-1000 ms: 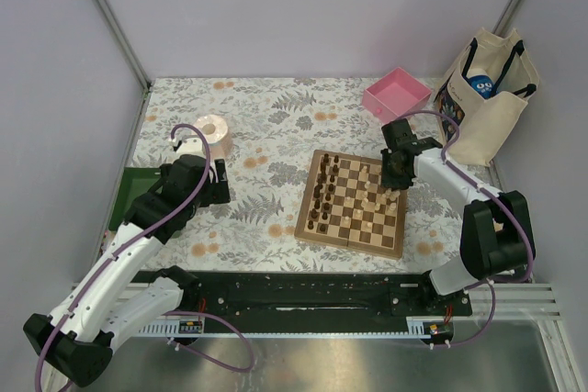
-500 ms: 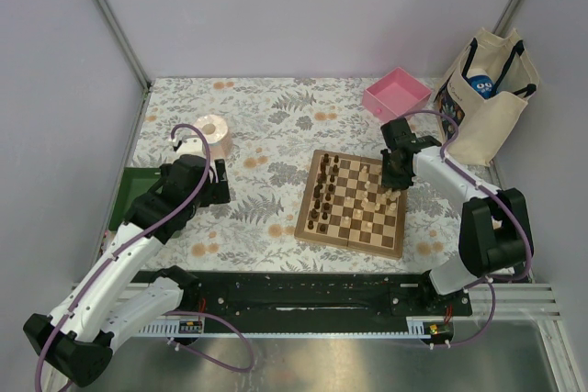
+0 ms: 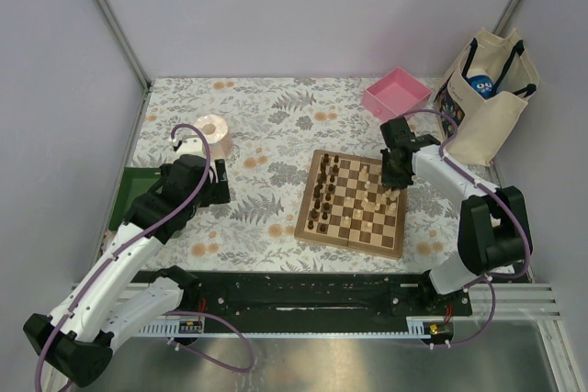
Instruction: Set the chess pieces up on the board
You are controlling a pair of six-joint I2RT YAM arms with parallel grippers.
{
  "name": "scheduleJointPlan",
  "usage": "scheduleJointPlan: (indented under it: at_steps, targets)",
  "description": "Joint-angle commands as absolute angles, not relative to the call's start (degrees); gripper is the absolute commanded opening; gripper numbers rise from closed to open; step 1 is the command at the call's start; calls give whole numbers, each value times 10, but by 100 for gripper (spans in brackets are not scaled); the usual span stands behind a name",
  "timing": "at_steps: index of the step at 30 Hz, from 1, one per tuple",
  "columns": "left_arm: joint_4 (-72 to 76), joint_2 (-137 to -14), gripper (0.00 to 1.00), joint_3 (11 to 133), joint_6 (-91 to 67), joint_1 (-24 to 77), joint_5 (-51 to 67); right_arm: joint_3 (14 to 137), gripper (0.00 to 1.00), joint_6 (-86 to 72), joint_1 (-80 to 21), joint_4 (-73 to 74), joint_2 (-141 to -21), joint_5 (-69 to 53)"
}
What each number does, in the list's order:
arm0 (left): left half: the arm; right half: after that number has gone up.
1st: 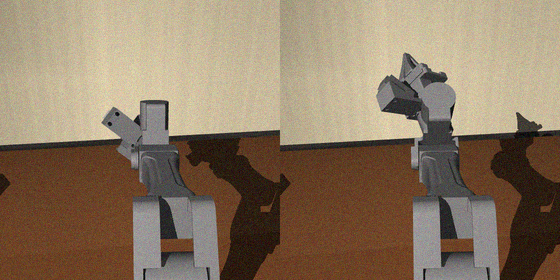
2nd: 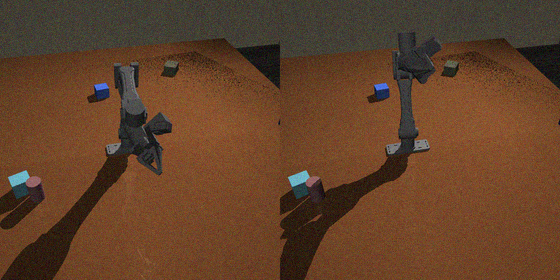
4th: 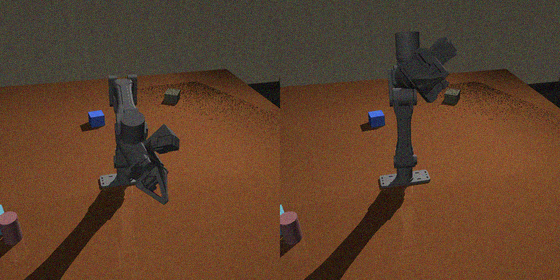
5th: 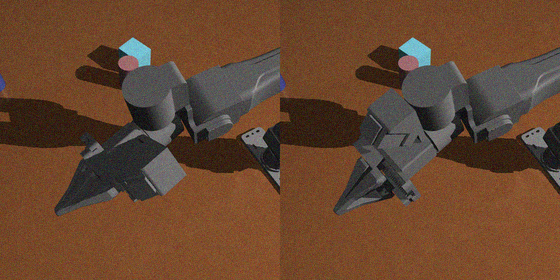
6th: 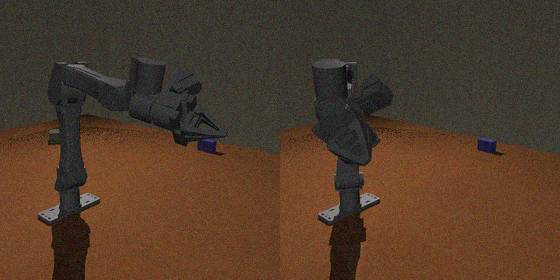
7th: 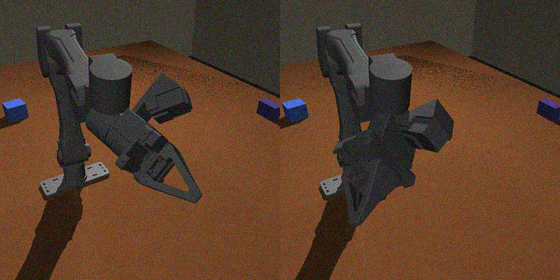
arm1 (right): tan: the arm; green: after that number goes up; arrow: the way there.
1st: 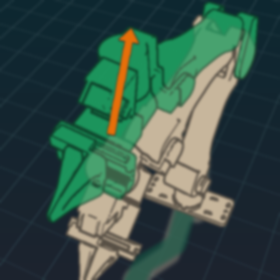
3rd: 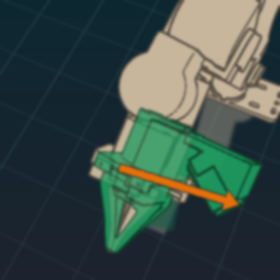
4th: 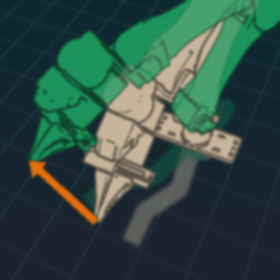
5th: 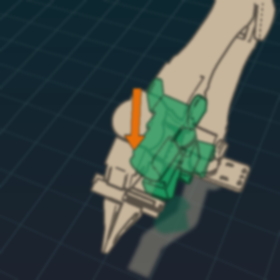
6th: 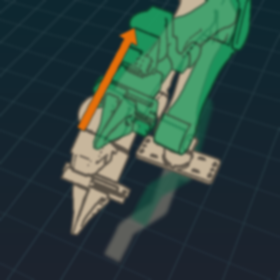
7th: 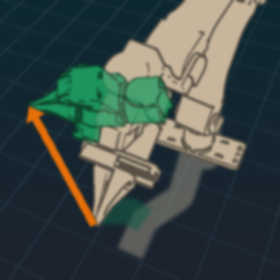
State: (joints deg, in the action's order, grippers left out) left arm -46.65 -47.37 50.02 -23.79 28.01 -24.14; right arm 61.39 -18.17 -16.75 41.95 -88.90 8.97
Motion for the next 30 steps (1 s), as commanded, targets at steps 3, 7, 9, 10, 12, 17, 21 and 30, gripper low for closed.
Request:
scheduleJointPlan:
  at_steps: [3,7,9,10,12,17,21,30]
  targets:
    - [-453,-476,99,502,-231,276,-233,637,17,-178,-167,419,-880,86]
    - [-453,-475,99,502,-231,277,-232,635,17,-178,-167,413,-864,90]
    - [-452,-475,99,502,-231,276,-232,633,17,-181,-167,409,-859,94]
    - [-453,-475,99,502,-231,277,-232,633,17,-181,-167,409,-856,96]
    - [-452,-475,99,502,-230,277,-230,633,17,-182,-167,408,-854,98]
    - [-452,-474,99,502,-230,277,-231,633,17,-185,-167,402,-853,97]
    - [-452,-473,99,502,-230,277,-232,637,17,-187,-167,393,-843,96]
    - [-453,-476,99,502,-230,276,-232,650,17,-192,-166,388,-813,105]
